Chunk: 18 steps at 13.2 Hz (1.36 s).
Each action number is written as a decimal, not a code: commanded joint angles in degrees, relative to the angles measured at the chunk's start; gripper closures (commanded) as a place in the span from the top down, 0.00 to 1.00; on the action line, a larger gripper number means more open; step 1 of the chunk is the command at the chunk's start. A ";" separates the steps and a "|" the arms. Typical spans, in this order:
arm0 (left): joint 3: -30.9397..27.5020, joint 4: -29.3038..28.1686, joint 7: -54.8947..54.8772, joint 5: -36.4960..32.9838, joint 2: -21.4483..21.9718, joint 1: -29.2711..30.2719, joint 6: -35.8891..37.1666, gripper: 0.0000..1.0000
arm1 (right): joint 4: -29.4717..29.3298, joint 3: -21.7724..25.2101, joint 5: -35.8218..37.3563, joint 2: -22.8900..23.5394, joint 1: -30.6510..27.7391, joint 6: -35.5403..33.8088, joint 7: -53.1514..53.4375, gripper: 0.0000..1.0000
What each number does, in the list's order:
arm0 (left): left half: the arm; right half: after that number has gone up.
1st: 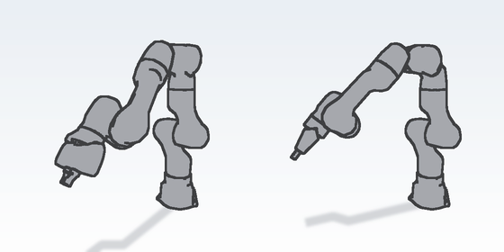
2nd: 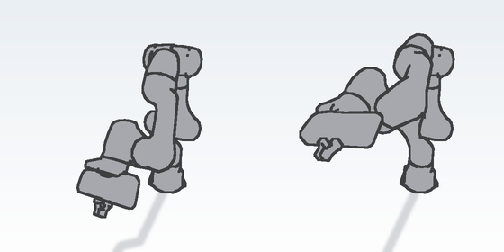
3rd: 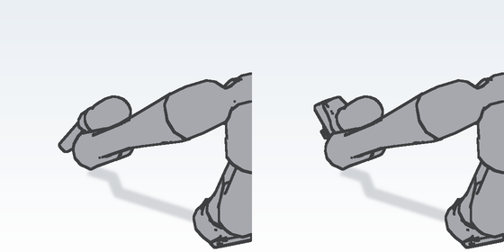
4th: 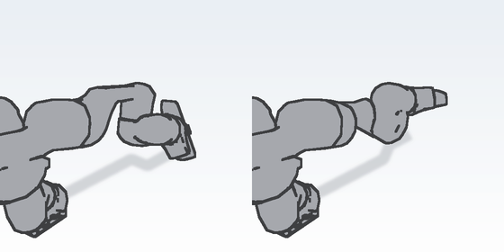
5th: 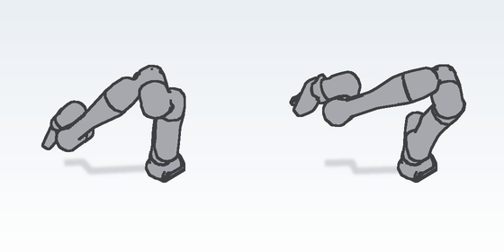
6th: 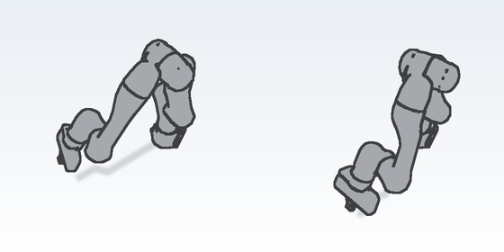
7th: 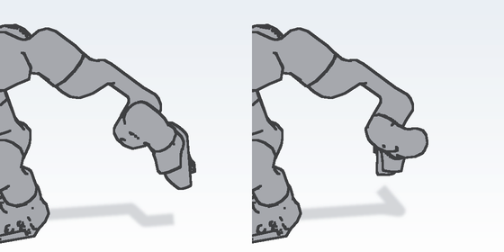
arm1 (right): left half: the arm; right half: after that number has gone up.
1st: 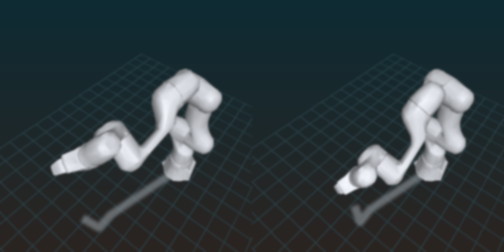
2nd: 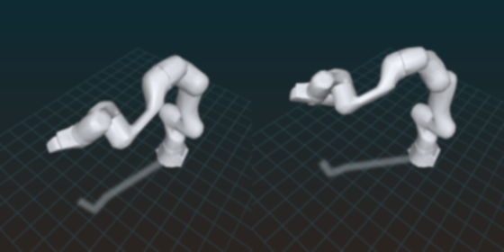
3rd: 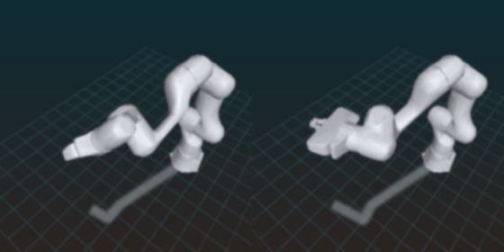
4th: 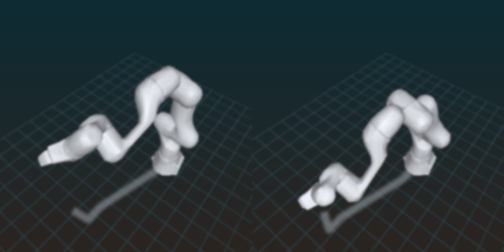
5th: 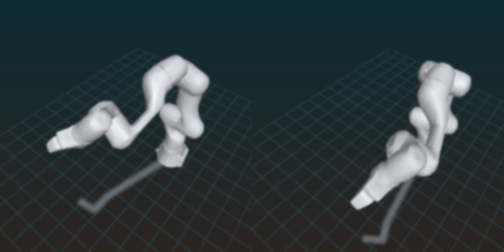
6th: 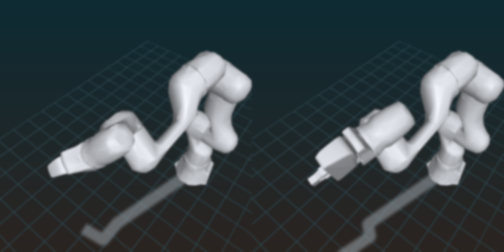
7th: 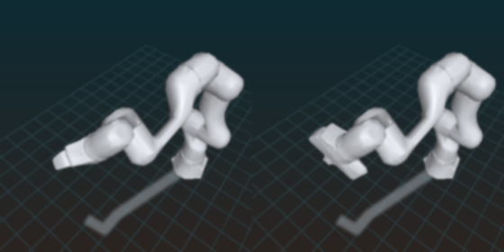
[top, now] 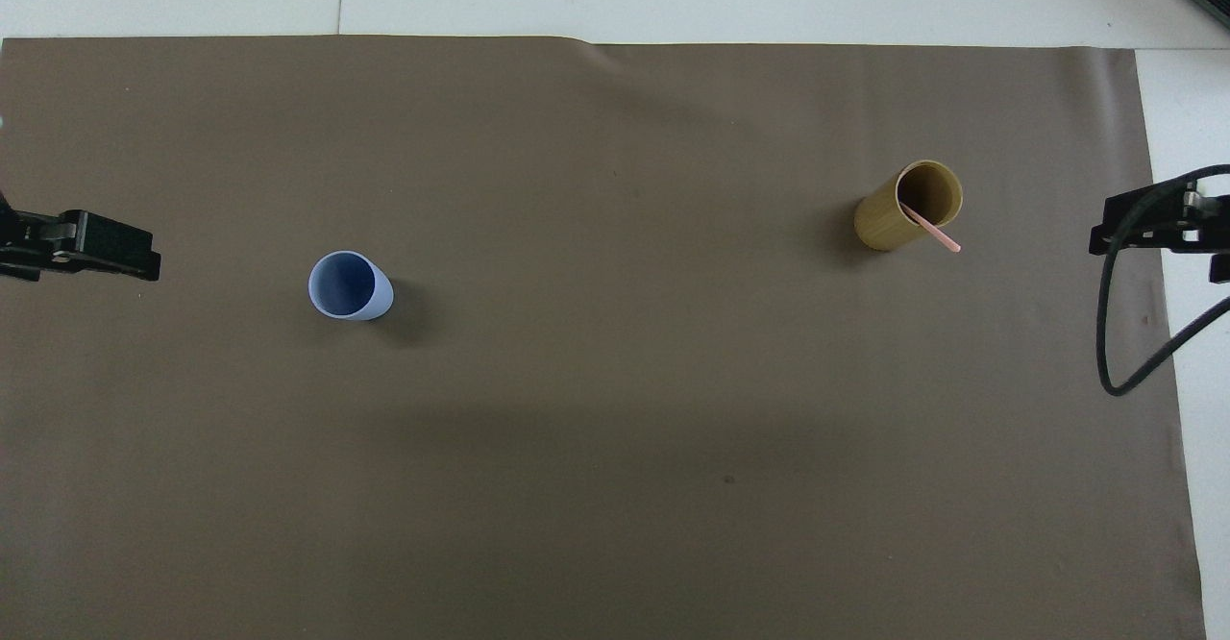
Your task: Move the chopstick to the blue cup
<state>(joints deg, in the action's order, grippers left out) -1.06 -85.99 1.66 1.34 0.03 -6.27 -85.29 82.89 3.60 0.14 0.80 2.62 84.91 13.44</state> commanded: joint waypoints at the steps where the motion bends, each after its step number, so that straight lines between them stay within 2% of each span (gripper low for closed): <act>1: 0.36 -1.45 -0.69 0.42 0.85 0.90 -0.76 1.00 | -1.07 -0.53 0.12 0.52 -0.51 -0.63 0.89 1.00; 12: 0.36 -2.43 -0.52 0.60 1.56 0.90 -1.11 1.00 | -0.46 -0.44 0.12 0.26 -0.51 -0.63 0.89 1.00; 18: 0.36 -3.83 -0.69 0.60 2.35 0.82 -1.64 1.00 | -0.54 -0.79 0.21 0.43 -0.42 -0.10 -4.64 1.00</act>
<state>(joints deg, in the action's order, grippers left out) -1.06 -86.87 1.66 1.37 0.24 -6.27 -85.30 82.89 3.45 0.14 0.82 2.65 84.92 11.24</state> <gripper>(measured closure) 0.000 0.000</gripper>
